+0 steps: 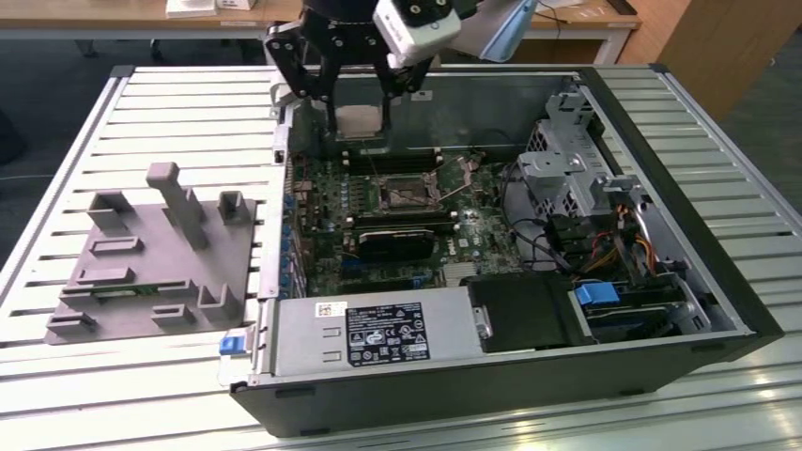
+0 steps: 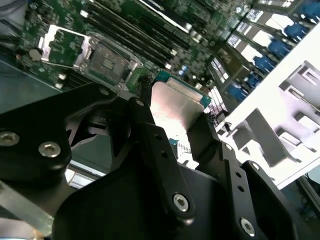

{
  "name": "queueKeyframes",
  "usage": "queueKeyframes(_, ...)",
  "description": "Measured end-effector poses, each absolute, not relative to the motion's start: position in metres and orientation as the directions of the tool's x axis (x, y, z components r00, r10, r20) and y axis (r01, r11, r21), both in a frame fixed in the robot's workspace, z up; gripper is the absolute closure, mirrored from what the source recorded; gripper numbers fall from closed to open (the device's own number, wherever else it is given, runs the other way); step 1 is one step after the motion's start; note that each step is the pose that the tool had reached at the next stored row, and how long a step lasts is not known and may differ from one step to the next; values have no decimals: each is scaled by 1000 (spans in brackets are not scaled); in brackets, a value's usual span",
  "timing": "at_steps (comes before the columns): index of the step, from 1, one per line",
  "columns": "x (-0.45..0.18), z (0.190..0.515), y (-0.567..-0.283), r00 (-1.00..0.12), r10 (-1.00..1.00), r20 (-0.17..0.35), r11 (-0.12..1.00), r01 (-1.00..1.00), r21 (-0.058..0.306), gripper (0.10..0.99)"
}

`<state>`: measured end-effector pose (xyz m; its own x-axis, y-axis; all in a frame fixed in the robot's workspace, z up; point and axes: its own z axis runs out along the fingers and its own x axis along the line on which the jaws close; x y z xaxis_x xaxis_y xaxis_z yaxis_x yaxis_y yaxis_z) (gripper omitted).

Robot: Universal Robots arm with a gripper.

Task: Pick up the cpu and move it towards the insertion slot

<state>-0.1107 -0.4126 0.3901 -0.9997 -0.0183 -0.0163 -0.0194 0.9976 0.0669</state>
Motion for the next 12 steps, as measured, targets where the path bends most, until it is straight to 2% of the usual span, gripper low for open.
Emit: queueKeyframes(12,-65,389,-412,-1000,-18,-16,998,-19,67,549)
